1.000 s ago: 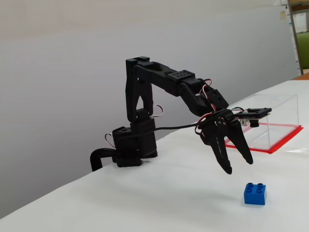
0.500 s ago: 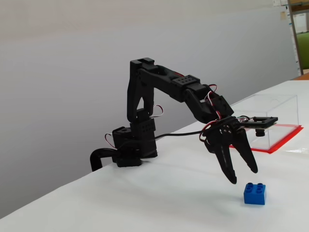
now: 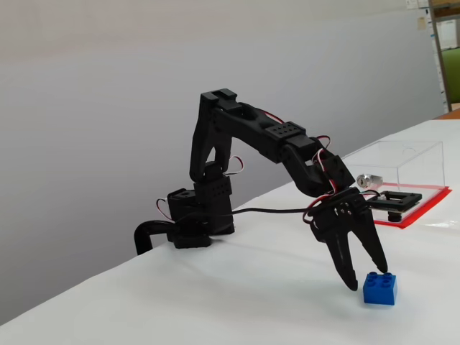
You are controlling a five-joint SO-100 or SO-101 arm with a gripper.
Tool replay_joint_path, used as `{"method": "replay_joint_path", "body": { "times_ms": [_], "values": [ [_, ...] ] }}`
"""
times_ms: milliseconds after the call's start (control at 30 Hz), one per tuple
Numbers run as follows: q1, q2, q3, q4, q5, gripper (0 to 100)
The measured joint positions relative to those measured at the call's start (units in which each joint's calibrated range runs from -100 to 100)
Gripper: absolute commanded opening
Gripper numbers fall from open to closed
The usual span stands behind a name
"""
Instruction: Pick the blue lego brick and place it into the transparent box
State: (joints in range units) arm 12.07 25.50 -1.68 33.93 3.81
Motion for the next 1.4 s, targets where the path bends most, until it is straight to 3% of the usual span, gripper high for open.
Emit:
{"method": "replay_joint_path", "body": {
  "times_ms": [1267,1400],
  "values": [
    [-0.4,10.1,-10.5,3.3,-0.2,31],
    [-0.4,10.1,-10.5,3.3,-0.2,22]
  ]
}}
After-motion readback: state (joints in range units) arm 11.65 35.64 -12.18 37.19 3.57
